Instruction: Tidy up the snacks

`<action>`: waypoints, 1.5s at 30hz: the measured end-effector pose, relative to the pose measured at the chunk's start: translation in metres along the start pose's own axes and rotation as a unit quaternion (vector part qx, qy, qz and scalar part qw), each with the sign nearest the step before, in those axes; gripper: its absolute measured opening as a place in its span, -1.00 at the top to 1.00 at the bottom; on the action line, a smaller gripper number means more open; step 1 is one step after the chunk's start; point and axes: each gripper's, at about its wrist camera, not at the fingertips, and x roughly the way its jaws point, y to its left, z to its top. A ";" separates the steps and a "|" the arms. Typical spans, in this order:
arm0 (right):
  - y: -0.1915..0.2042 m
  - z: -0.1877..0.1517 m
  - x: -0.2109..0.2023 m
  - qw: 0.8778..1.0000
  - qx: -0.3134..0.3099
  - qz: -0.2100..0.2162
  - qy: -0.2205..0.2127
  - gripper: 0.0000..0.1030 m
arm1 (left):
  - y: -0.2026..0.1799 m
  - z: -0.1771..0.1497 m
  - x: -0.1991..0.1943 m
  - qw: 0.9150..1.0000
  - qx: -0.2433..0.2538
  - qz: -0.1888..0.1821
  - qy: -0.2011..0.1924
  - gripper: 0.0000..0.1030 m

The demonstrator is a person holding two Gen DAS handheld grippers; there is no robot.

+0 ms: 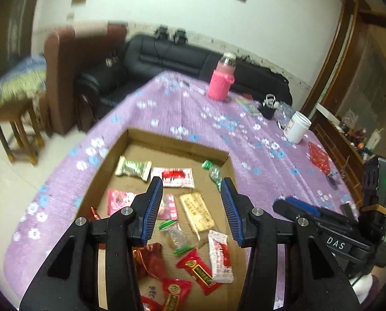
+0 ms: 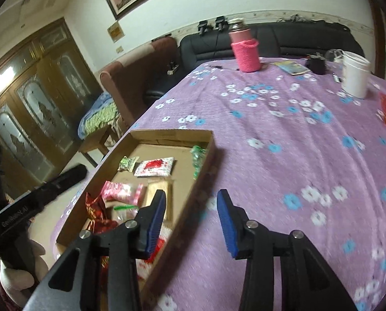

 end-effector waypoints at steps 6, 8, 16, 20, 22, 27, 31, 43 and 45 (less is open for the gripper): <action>-0.022 -0.019 -0.027 0.999 0.036 -0.004 -0.016 0.14 | -0.049 -0.024 -0.068 0.979 0.034 0.144 -0.139 -0.77; -0.025 -0.025 -0.036 0.999 0.042 -0.001 -0.025 0.14 | -0.055 -0.036 -0.086 0.974 0.038 0.121 -0.189 -1.00; -0.016 -0.044 -0.047 0.999 0.025 -0.002 -0.025 0.08 | -0.074 -0.041 -0.053 0.978 0.074 0.162 -0.106 -1.00; -0.010 -0.051 -0.047 1.000 0.012 -0.013 -0.023 -0.14 | -0.078 -0.045 -0.035 0.985 0.071 0.146 -0.064 -1.00; -0.008 -0.052 -0.048 0.999 0.007 -0.019 -0.027 -0.19 | -0.080 -0.047 -0.030 0.984 0.075 0.151 -0.049 -1.00; -0.002 -0.054 -0.047 0.999 -0.009 -0.037 -0.028 -0.20 | -0.077 -0.053 -0.025 0.987 0.068 0.145 -0.023 -1.00; 0.003 -0.056 -0.041 0.999 -0.018 -0.046 -0.019 -0.20 | -0.070 -0.056 -0.022 0.988 0.059 0.140 -0.012 -1.00; 0.023 -0.063 -0.028 0.997 -0.052 -0.064 -0.002 -0.28 | -0.050 -0.061 -0.010 0.993 0.032 0.113 0.023 -1.00; 0.025 -0.064 -0.027 0.996 -0.055 -0.067 0.000 -0.29 | -0.048 -0.063 -0.008 0.993 0.031 0.113 0.027 -1.00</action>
